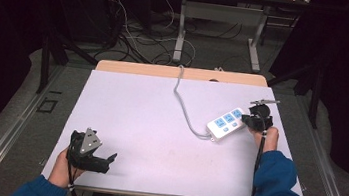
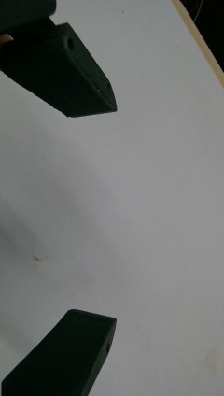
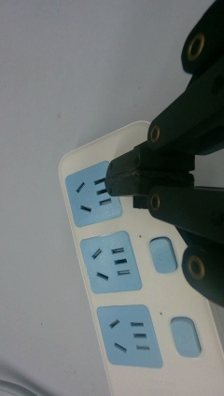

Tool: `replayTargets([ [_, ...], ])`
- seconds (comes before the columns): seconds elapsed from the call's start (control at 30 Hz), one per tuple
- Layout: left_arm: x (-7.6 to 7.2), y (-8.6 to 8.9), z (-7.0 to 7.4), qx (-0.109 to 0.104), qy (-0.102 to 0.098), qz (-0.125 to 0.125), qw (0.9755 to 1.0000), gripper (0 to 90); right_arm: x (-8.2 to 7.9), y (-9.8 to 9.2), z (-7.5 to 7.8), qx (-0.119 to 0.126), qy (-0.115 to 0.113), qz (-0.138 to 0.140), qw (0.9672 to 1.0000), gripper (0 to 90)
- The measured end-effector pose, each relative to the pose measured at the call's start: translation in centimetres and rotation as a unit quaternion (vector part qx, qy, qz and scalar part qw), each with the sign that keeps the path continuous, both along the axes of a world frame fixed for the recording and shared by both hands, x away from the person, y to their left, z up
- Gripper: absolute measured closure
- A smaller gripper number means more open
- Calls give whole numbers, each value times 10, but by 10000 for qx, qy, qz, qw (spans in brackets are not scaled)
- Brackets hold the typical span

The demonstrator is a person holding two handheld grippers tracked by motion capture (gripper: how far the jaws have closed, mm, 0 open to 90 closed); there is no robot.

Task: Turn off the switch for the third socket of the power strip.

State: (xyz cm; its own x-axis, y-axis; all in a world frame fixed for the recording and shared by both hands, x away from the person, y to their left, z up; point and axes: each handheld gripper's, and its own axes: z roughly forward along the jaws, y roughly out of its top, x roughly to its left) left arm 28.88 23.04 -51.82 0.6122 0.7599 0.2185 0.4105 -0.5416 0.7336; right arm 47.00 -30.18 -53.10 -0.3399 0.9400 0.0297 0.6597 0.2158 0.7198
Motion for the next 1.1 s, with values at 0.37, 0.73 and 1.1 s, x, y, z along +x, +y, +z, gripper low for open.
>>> replayTargets([
  [0.37, 0, 0, 1, 11, 12, -4, 10000, 12, 0, 0, 1, -30, 7, 38, 10000, 900],
  [0.73, 0, 0, 1, 65, -49, -5, 10000, 12, -1, 2, 1, -136, -60, 54, 9999, 900],
  [1.1, 0, 0, 1, 80, -51, -21, 10000, 13, -1, 4, 1, -189, -92, 27, 9998, 900],
])
